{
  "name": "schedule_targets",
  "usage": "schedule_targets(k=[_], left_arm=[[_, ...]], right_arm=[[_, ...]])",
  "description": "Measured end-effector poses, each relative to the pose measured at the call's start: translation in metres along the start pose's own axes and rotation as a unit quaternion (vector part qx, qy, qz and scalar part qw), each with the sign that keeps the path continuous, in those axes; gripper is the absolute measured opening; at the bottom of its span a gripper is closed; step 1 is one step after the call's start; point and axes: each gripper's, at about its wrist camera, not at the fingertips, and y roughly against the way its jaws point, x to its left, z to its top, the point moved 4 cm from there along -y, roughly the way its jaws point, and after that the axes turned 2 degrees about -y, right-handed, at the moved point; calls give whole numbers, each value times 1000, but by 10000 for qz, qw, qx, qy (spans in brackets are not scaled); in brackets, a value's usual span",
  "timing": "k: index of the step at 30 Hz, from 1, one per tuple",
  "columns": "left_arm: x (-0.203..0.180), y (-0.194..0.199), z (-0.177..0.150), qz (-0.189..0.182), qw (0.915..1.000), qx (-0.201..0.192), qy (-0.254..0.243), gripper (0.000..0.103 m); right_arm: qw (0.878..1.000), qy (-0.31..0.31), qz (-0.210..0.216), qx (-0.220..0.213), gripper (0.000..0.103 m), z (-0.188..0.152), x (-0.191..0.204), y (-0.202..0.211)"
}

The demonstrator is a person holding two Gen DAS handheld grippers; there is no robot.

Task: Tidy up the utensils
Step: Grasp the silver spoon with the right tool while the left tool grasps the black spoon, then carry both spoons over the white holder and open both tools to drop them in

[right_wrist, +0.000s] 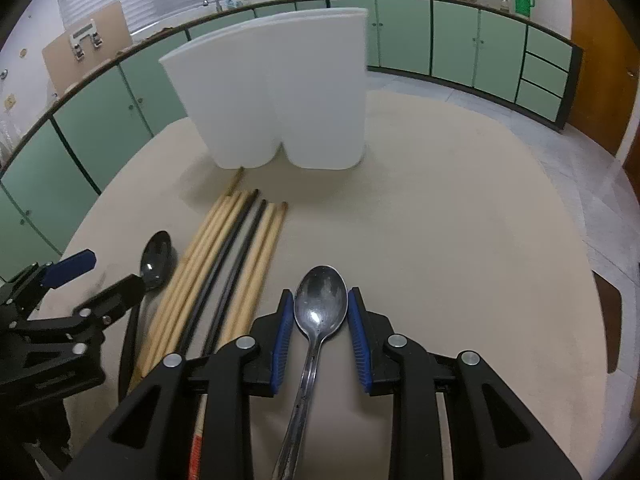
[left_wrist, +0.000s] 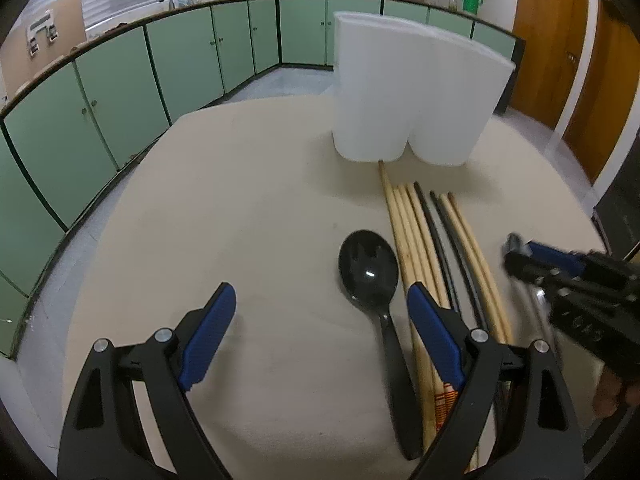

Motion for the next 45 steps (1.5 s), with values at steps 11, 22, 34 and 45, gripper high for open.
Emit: schedule_targets(k=[11,22,34,45], left_arm=[[2,-15,-6,73,9994,235,-236,84],[8,2,3,-138,9996,-2,-235,88],[7,-34,19,-25,9991,417,52,79],[-3,-20,35,-722,9973,-92,80,35]], right_arm=[[9999,-93,-73,-35,28,-2,-7,2],[10000,-37,-50,18,34,1,-3,-1],[9997,-131,-17,196,37,10,-2,-11],[9997,-173,144,-116,28,16,-11,6]])
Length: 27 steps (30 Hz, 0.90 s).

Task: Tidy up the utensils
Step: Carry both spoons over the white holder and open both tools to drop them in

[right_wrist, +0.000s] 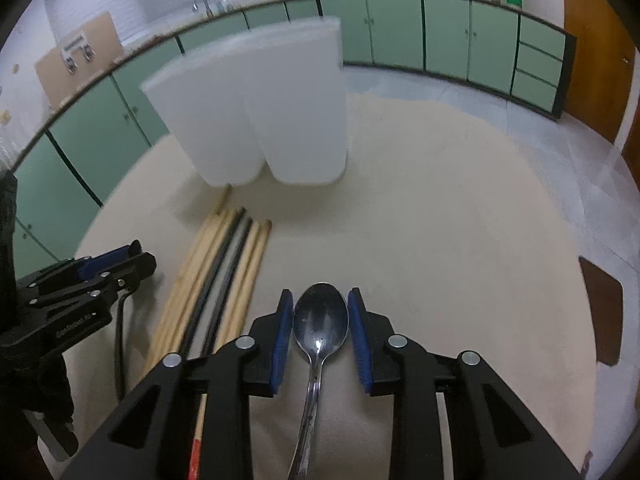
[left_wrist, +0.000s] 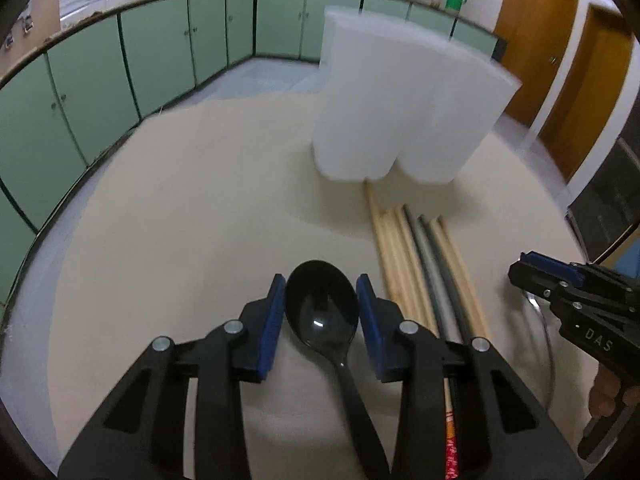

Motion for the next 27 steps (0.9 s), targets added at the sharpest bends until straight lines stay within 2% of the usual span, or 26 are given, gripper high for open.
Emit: schedule_targets(k=[4,7,14,19,25,27], left_arm=[[-10,33,6,-6,9973,-732,-102,35],[-19,57,14,19,9914,-1293,-210,35],[-36,93,41,170,9724,-2304,-318,35],[-43,105,73,214,9611,-2738,-277,35],[-54,116,135,189,9471,-3202,-117,35],[-58,115,154,217,9440,-3290,-107,35]], right_arm=[[9974,186,288,-638,28,7,1,32],[9941,237,440,-967,28,14,0,51],[9826,51,774,-1685,28,47,-1,92],[9737,122,841,-2116,28,80,1,115],[9629,150,974,-2513,28,127,4,139],[9600,185,890,-2647,28,145,5,142]])
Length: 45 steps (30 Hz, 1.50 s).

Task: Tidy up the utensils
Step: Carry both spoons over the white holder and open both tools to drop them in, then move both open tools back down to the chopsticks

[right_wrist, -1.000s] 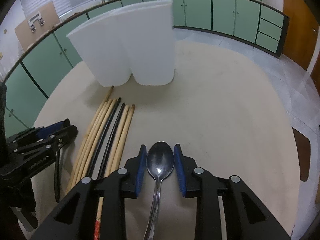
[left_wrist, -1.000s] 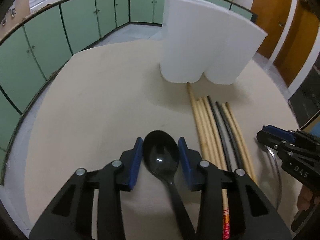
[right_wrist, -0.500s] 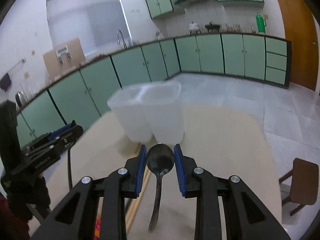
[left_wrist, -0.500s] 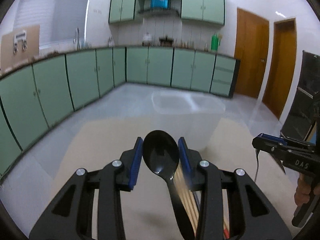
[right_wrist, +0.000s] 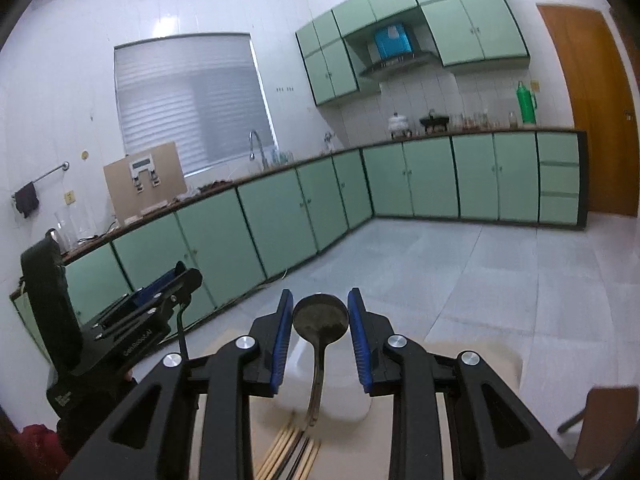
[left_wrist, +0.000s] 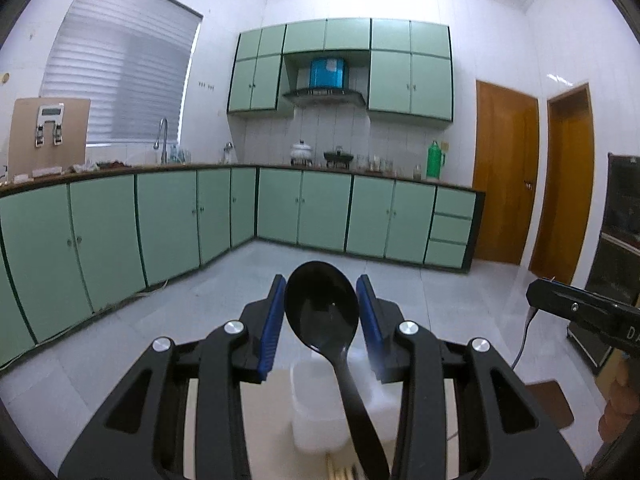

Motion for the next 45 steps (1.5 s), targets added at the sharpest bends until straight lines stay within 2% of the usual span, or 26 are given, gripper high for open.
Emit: schedule_targets(k=[3,7,15,23,31,36,39,45], left_arm=[[-8,-21,15,122,9998,-106,-116,35],[-12,-47,21,225,9995,-94,-189,35],[-7,-96,-8,492,9980,289,-290,35],[6,-110,-45,420,9958,786,-206,36],[14,-74,-44,229,9975,649,-142,46],[19,-23,-56,118,9971,747,-95,57],[23,9,-80,81,9940,1090,-66,61],[20,68,-151,-97,9783,2069,-27,62]], right_arm=[[9999,-95,-44,-80,28,22,-3,-19],[9993,74,-360,-91,28,35,-3,-46],[9966,-77,-725,372,28,12,-18,-96],[9944,-222,-651,799,29,-11,-24,-115],[9942,-437,-658,735,39,-22,-35,-88],[9929,-488,-684,842,49,-52,-38,-48],[9901,-549,-687,1092,52,-87,-34,-22],[9783,-699,-676,1831,54,-173,-19,23]])
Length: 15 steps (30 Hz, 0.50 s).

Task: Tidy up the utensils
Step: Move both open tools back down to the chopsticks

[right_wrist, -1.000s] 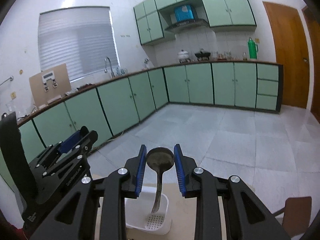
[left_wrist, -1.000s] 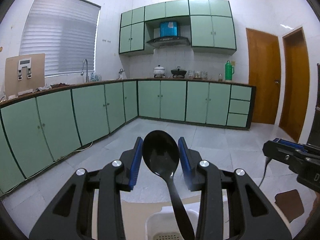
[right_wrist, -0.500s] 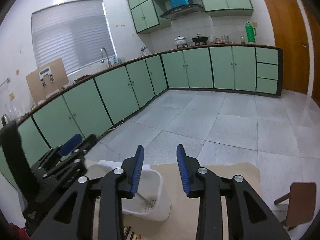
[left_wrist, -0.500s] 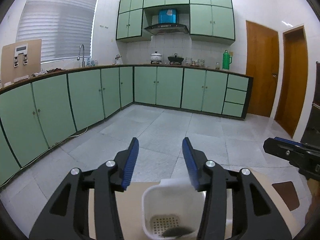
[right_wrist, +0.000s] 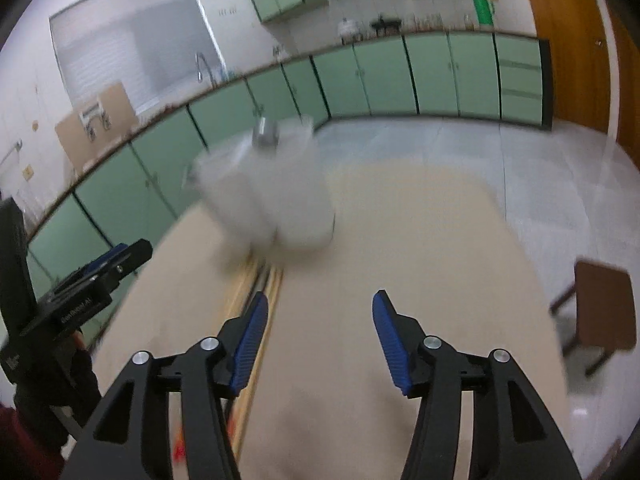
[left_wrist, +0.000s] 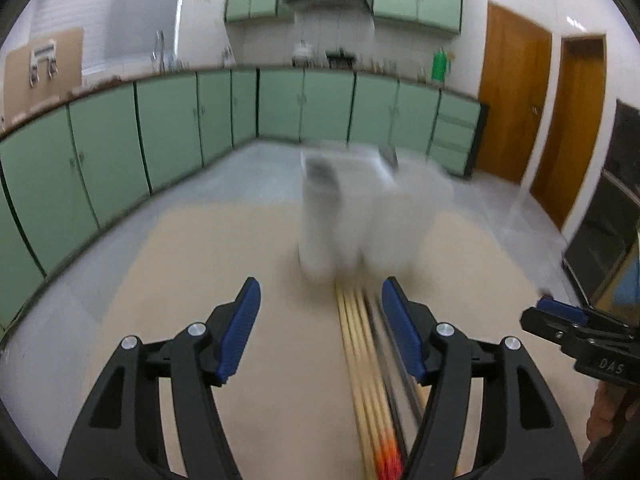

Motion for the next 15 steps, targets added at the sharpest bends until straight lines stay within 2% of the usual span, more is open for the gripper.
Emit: schedule_targets(k=[3,6,15], left_arm=[[0,9,-41,119,9987,479,-100,62],[5,20,-70,108,9968,791,-75,62],[5,41,-112,276,9927,1152,-240,62]], right_arm=[[9995,177,-61,270,54,-41,11,6],[9987,183,68,478,54,-70,22,14],[9941,751,-10,786,50,-111,53,18]])
